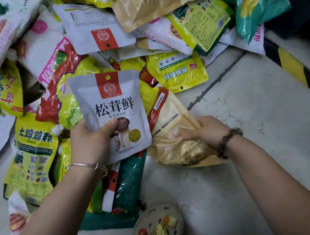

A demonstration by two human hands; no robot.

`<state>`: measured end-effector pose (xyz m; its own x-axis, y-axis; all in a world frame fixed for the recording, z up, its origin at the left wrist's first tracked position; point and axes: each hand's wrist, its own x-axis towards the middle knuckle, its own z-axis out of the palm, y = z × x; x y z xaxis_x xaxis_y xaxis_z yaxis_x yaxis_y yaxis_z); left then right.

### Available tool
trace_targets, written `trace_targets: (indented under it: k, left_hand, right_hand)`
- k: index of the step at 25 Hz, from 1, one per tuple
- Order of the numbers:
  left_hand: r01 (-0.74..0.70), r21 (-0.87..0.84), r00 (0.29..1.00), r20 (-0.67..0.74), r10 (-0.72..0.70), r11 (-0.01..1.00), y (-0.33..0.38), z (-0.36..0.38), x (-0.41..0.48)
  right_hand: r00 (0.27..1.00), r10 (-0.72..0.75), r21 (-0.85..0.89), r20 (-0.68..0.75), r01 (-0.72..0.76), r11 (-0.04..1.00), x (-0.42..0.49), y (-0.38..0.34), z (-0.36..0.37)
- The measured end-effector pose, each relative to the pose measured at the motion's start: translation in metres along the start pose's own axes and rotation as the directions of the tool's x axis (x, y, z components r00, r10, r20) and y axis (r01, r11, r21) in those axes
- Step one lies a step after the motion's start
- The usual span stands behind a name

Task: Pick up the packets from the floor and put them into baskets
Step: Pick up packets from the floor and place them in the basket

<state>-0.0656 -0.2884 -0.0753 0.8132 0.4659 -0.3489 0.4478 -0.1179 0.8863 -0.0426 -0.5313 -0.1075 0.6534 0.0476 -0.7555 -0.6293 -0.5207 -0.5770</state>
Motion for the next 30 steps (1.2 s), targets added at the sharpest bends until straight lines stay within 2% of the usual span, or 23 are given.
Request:
trace_targets:
  k: [3,5,11,16,19,22,26,30]
  left_hand:
    - [-0.047,0.025,0.997,0.061,0.045,0.999,0.003,0.016,-0.006]
    - [-0.079,0.062,0.993,0.097,0.073,0.995,0.003,0.024,-0.008]
    - [-0.109,0.067,0.965,0.248,0.089,0.992,0.009,0.059,-0.018]
    - [-0.145,-0.121,0.888,0.421,0.183,0.982,0.044,0.110,-0.046]
    - [-0.190,-0.209,0.816,0.510,0.273,0.959,0.074,0.131,-0.060]
    - [-0.279,-0.251,0.724,0.579,0.375,0.927,0.110,0.141,-0.070]
    - [-0.340,-0.328,0.634,0.613,0.472,0.881,0.153,0.150,-0.086]
    - [-0.309,-0.420,0.589,0.620,0.519,0.853,0.197,0.167,-0.113]
  right_hand:
    - [0.986,-0.034,0.082,-0.164,0.048,0.995,-0.025,0.029,-0.025]
    - [0.960,-0.045,0.210,-0.275,0.106,0.972,-0.038,0.044,-0.037]
    - [0.854,-0.105,0.448,-0.510,0.368,0.815,-0.078,0.081,-0.064]
    - [0.698,-0.108,0.455,-0.708,0.567,0.686,-0.113,0.086,-0.099]
    - [0.637,-0.067,0.445,-0.768,0.606,0.659,-0.129,0.076,-0.124]
    - [0.562,-0.017,0.409,-0.827,0.621,0.669,-0.154,0.059,-0.149]
    - [0.474,-0.039,0.317,-0.880,0.646,0.695,-0.200,0.039,-0.175]
    - [0.373,-0.102,0.193,-0.922,0.673,0.714,-0.247,0.012,-0.212]
